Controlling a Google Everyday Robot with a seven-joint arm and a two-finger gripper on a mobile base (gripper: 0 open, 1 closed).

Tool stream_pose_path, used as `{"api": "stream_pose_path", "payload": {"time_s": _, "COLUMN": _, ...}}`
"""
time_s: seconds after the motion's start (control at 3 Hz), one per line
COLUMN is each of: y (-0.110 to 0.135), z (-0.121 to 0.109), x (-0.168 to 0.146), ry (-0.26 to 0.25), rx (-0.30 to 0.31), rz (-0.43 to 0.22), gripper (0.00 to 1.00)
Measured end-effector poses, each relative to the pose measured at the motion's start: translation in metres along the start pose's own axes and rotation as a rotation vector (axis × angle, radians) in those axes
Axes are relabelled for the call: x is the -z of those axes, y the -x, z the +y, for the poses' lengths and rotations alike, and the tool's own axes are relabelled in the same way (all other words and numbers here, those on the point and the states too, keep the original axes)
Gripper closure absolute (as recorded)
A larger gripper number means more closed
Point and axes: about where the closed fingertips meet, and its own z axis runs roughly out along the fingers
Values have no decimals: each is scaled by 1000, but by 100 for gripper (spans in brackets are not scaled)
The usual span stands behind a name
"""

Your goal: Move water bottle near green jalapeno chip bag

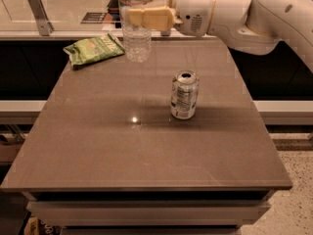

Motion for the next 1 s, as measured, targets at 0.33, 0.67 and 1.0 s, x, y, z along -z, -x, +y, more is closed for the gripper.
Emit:
{"api": "stream_pose_path", "payload": {"time_s": 0.33, "y": 11, "z": -33, "x": -20, "ry": -10, "rx": 13, "rz": -39, "gripper": 100}}
{"api": "stream_pose_path", "payload": {"time_s": 0.67, "y": 11, "z": -56, "x": -38, "ry": -13, "rx": 16, "rz": -21, "gripper": 100}}
{"api": "stream_pose_path", "payload": {"time_s": 1.0, "y": -4, "z": -77, "x": -56, "ry": -52, "rx": 19, "rz": 73, "gripper": 100}}
